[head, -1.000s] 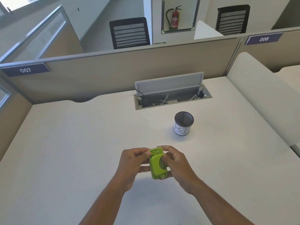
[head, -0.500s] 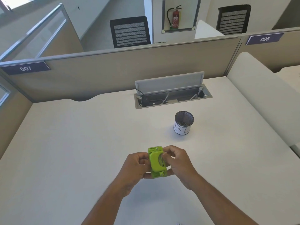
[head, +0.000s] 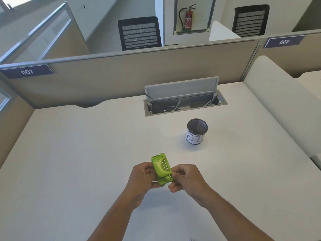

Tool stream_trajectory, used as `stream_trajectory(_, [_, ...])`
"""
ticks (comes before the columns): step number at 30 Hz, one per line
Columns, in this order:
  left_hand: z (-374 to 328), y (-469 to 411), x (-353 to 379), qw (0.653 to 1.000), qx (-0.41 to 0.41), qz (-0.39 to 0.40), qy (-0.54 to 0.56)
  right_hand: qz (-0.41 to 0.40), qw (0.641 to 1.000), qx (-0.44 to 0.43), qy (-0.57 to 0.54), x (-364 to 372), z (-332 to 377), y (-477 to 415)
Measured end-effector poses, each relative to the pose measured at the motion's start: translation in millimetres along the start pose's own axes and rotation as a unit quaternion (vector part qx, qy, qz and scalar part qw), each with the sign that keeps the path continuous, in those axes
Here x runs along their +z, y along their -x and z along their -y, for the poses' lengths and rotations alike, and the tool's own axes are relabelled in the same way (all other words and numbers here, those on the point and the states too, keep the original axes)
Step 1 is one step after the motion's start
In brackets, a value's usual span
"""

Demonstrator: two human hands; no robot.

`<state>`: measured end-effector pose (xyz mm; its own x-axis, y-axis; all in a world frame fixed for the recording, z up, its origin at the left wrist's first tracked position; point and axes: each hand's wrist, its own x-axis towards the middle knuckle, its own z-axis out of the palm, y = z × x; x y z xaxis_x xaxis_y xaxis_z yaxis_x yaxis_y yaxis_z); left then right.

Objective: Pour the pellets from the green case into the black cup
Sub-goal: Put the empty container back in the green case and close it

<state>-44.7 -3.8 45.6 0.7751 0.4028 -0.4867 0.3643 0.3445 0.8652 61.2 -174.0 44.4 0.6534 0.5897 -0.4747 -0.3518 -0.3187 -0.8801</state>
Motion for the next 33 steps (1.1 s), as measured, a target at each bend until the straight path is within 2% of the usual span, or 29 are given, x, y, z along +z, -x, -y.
stream_trajectory(4, [6.0, -6.9, 3.5, 0.999, -0.011, -0.034, -0.017, -0.023, 0.998, -0.001, 0.065, 2.9, -2.6, -5.7])
stream_trajectory(8, [13.4, -18.2, 4.5, 0.998, -0.021, -0.052, -0.031, -0.133, 0.966, -0.071, 0.209, 16.7, 2.3, -12.1])
stream_trajectory(10, [18.1, -23.6, 5.3, 0.998, -0.022, -0.047, -0.041, -0.122, 0.960, -0.077, 0.239, 25.0, 5.5, -13.2])
stream_trajectory(13, [25.3, -31.7, 6.0, 0.997, -0.027, -0.043, -0.059, -0.086, 0.950, -0.018, 0.301, 29.9, 6.1, -19.5])
stream_trajectory(18, [25.4, -48.0, 0.0, 0.998, -0.030, 0.002, -0.055, -0.109, 0.963, 0.038, 0.245, 26.9, 6.4, -38.9])
stream_trajectory(20, [22.5, -58.3, -5.4, 0.994, -0.021, -0.009, -0.108, -0.123, 0.964, 0.046, 0.231, 29.1, 7.9, -49.0])
stream_trajectory(23, [17.0, -74.3, -17.7, 0.954, 0.022, -0.082, -0.288, -0.144, 0.964, 0.054, 0.215, 35.1, 12.3, -64.0])
stream_trajectory(26, [14.2, -80.9, -33.2, 0.908, 0.077, -0.116, -0.396, -0.153, 0.961, 0.056, 0.223, 44.2, 16.5, -79.0])
stream_trajectory(30, [29.2, -82.5, -51.3, 0.819, 0.099, -0.079, -0.560, -0.152, 0.956, 0.057, 0.244, 54.5, 14.1, -93.3])
stream_trajectory(33, [44.9, -81.5, -58.7, 0.777, 0.104, -0.052, -0.619, -0.155, 0.951, 0.064, 0.261, 57.2, 8.3, -97.1])
